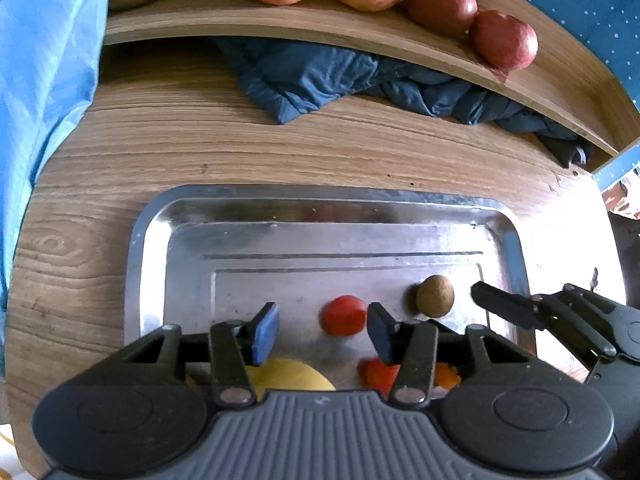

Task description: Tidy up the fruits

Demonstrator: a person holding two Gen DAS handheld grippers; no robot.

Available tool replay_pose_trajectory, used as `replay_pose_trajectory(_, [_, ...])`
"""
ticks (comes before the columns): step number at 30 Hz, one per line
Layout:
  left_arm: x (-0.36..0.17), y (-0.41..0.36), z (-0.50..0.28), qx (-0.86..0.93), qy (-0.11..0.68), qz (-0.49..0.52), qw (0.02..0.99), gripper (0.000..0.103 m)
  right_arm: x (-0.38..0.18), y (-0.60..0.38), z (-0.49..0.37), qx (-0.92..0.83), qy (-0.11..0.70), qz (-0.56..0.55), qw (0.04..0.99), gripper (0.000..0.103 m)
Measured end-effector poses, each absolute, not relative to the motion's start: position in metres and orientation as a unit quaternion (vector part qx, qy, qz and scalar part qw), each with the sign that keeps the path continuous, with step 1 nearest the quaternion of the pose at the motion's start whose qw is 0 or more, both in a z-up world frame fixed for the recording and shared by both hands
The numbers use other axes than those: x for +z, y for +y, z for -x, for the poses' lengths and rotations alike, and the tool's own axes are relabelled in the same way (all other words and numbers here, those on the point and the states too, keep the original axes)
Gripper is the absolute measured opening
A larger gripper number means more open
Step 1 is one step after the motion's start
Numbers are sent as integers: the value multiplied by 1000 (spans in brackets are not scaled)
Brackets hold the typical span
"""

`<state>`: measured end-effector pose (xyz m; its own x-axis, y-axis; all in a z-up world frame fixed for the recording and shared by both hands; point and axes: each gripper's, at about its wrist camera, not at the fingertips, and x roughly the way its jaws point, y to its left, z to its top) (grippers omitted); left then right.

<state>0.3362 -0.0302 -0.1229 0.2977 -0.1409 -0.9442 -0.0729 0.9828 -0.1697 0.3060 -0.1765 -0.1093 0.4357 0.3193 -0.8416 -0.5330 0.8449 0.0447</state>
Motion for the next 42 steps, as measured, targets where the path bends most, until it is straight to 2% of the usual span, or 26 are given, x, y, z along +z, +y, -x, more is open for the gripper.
replay_pose_trajectory(13, [-104, -23, -328, 3, 557, 100, 825, 82, -94, -190, -298, 242, 441, 108, 858, 68])
replay_pose_trajectory(15, [-102, -23, -327, 4, 553, 98, 827, 90, -91, -193, -296, 240, 437, 105, 861, 73])
replay_pose_trajectory(20, [-93, -23, -323, 12, 542, 85, 836, 98, -86, -203, -291, 226, 427, 95, 870, 84])
replay_pose_trajectory(25, [-85, -25, -318, 28, 530, 70, 844, 100, -80, -218, -287, 194, 413, 72, 887, 93])
replay_pose_trajectory(31, [-75, -30, -307, 46, 507, 63, 858, 100, -71, -236, -279, 165, 391, 56, 904, 98])
replay_pose_trajectory(42, [-60, -33, -274, 67, 458, 62, 884, 102, -53, -249, -244, 175, 340, 38, 923, 101])
